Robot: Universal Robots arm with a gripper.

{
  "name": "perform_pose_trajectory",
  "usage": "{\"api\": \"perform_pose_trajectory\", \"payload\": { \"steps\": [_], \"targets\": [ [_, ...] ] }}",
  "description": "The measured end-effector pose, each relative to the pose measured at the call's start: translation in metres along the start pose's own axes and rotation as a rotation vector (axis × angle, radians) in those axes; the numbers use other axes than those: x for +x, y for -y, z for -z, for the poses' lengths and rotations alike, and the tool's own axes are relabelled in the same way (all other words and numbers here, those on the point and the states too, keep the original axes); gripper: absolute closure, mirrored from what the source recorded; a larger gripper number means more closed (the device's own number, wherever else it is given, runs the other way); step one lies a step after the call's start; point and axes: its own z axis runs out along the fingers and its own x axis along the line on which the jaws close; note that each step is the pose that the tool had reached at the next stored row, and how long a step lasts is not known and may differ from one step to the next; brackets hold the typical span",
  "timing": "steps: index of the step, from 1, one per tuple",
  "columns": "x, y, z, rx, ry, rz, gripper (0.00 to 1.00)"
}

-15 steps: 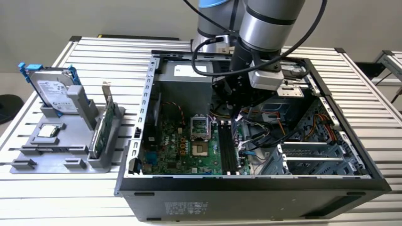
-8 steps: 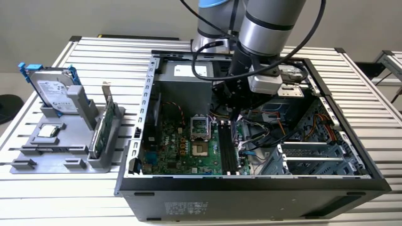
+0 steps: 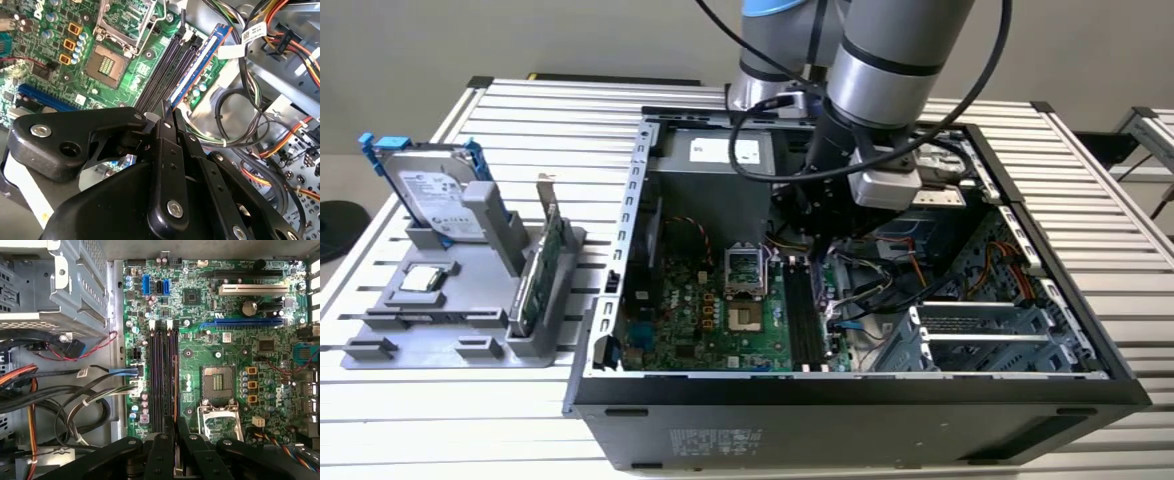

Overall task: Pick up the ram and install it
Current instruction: 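Insert the ram into the slot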

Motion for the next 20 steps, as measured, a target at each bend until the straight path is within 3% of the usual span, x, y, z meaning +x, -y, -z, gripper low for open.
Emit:
{"api": "perform_pose_trajectory", "payload": {
  "steps": [15,20],
  "targets": [
    [0.003,-0.0099,-0.0181,-0.0006,-0.0004,0.007,1.0],
    [0.0035,-0.0102,-0.0185,-0.0004,-0.0004,0.007,1.0]
  ]
}}
